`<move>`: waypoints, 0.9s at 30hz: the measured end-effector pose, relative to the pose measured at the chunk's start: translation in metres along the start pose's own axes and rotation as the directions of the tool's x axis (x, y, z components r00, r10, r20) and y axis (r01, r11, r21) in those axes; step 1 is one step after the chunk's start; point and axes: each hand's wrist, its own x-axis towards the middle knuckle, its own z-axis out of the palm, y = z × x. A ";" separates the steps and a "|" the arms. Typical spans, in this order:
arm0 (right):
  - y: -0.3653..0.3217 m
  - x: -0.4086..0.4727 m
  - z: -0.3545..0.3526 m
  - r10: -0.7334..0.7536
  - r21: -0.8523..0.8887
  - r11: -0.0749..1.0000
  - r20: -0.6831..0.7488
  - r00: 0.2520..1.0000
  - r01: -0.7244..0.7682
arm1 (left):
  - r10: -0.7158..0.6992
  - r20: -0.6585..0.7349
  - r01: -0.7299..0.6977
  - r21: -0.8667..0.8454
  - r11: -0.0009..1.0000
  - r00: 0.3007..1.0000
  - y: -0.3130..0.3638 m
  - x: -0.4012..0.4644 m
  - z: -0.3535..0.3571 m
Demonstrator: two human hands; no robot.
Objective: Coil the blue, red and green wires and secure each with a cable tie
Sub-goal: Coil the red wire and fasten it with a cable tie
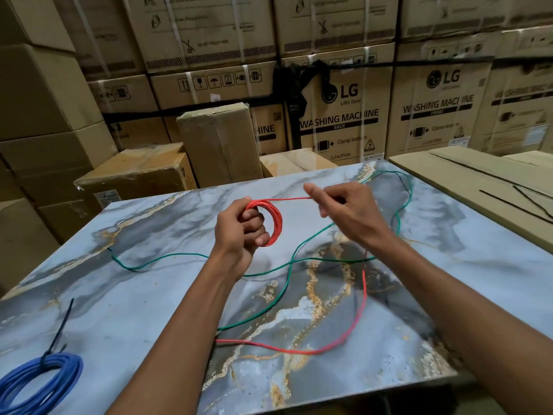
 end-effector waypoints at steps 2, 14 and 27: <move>0.006 0.007 -0.014 0.032 0.079 0.996 -0.021 0.999 -0.031 | -0.001 -0.009 0.001 -0.045 0.999 1.000 0.003 -0.001 -0.001; 0.035 0.021 -0.026 0.050 0.129 0.989 0.132 0.990 -0.067 | -0.009 -0.241 -0.079 -0.351 0.933 0.971 0.016 0.007 -0.016; -0.009 -0.020 0.032 -0.149 -0.489 0.678 0.639 0.755 0.548 | 0.069 -0.416 -0.175 -0.223 0.959 0.907 0.003 0.017 -0.017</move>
